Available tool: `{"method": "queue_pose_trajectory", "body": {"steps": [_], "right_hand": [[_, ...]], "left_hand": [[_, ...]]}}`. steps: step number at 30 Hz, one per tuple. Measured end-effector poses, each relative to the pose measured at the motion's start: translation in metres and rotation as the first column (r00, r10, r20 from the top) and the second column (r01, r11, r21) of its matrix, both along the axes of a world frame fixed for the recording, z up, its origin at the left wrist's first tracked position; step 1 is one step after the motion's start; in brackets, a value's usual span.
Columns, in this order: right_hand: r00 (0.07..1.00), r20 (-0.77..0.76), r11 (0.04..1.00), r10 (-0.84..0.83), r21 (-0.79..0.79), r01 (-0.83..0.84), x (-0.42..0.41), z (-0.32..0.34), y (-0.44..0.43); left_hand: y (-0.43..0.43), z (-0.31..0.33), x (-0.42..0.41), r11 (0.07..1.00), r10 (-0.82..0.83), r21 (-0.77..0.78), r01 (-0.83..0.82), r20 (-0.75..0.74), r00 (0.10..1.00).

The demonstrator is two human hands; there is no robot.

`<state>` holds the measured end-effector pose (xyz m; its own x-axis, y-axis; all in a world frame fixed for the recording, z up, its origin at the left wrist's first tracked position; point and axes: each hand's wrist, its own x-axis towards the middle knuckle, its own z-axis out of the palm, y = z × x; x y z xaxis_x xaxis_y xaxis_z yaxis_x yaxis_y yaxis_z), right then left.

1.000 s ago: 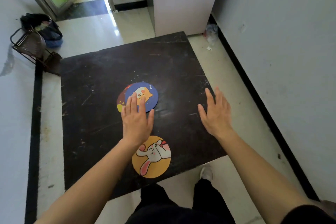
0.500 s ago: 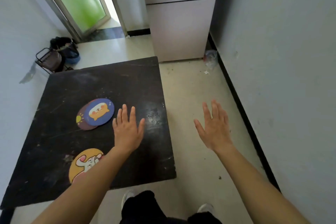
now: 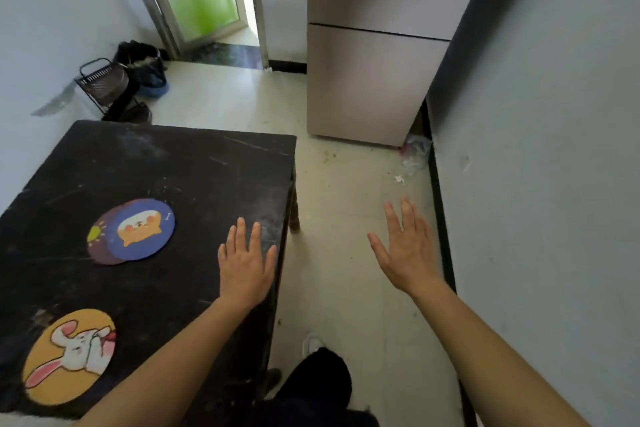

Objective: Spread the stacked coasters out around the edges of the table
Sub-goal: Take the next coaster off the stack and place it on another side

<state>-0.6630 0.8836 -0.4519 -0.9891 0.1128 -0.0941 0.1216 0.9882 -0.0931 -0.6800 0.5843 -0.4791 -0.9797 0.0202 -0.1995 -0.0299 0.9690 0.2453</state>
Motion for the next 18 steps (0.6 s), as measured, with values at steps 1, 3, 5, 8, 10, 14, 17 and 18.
{"method": "queue_pose_trajectory", "body": {"steps": [1,3,5,8,10,14,17,18], "right_hand": [[1.0,0.007,1.0,0.025,0.007,-0.025,-0.02,-0.001,0.004],[0.996,0.032,0.996,0.086,0.001,-0.086,-0.059,0.001,0.009],[0.988,0.023,0.988,0.152,0.006,-0.152,-0.097,0.002,0.007],[0.975,0.037,0.975,0.219,-0.037,-0.218,-0.148,0.008,-0.009],[0.952,0.035,0.952,0.303,-0.064,-0.3,-0.181,0.012,-0.028],[0.86,0.018,0.856,0.51,-0.111,-0.506,-0.256,0.016,-0.074],[0.752,0.035,0.747,0.658,-0.16,-0.646,-0.302,0.015,-0.112],[0.718,0.04,0.711,0.695,-0.19,-0.677,-0.313,0.016,-0.125]], "left_hand": [[0.006,-0.004,-0.012,1.0,0.028,0.005,-0.028,0.012,1.0],[0.015,-0.005,-0.034,0.996,0.087,0.018,-0.088,0.029,0.996],[0.018,0.0,-0.053,0.989,0.148,0.027,-0.148,0.013,0.989],[0.012,0.013,-0.074,0.968,0.246,0.041,-0.246,0.002,0.969],[0.005,0.018,-0.081,0.942,0.333,0.039,-0.332,-0.007,0.943],[-0.015,0.024,-0.098,0.857,0.515,0.036,-0.515,-0.015,0.857],[-0.027,0.024,-0.1,0.723,0.69,0.042,-0.69,0.017,0.724],[-0.03,0.025,-0.098,0.66,0.749,0.053,-0.749,0.03,0.662]]}}
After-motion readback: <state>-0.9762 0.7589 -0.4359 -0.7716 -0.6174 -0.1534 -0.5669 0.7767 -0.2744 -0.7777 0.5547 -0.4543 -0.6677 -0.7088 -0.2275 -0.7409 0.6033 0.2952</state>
